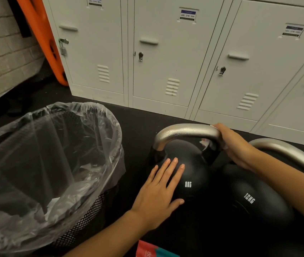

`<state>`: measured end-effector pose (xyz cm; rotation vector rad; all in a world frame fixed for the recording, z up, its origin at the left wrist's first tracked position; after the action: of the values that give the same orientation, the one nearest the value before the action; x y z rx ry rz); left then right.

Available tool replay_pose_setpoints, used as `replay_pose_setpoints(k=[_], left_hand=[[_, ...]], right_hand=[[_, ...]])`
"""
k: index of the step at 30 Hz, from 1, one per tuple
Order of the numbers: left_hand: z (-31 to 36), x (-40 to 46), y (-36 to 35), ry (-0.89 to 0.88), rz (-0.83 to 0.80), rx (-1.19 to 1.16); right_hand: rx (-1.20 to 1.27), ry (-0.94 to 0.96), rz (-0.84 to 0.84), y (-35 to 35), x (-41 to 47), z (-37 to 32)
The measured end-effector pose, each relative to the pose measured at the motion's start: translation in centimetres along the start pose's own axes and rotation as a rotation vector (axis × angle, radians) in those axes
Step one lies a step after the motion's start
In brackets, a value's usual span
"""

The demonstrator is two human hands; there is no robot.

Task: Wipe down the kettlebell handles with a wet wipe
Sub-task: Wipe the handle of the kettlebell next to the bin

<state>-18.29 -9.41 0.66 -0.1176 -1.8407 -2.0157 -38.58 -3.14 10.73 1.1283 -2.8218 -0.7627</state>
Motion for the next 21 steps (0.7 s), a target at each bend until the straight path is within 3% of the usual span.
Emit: replay_pose_setpoints(k=[3,8,10,12,15,18,21], left_hand=[[-0.1,0.3,1.0,-0.008,0.000,-0.105],[0.0,1.3,5.2,0.014,0.326,-0.274],[-0.1,1.8,7.0,0.059,0.447,-0.353],[-0.1,2.3,8.5,0.121,0.521,-0.404],[0.0,3.5,10.8,0.173,0.603,-0.517],[-0.1,5.9,13.2,0.242,0.627,-0.647],[-0.1,9.3,14.3,0.321,0.482,-0.645]], right_hand=[[-0.249,0.167,0.001,-0.7,-0.6,-3.0],[-0.317,0.463,-0.020,-2.0,-3.1,-4.6],[-0.264,0.400,0.036,-1.4,-3.0,-3.5],[-0.183,0.220,0.071,-0.2,-2.5,-2.3],[-0.002,0.029,0.042,0.6,-1.8,-1.6],[-0.119,0.056,0.067,0.5,-1.1,-2.6],[-0.312,0.182,-0.003,-0.5,-0.6,-4.9]])
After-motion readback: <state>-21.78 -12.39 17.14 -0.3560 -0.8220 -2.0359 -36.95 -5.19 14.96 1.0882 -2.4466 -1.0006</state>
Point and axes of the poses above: each hand's wrist, its own x-axis towards the middle knuckle, its own y-axis out of the back of the hand, z = x × y, the point moved 5 cm from there along x, towards the middle knuckle, and after that the axes turned 3 degrees about z, right-handed, at the moved point
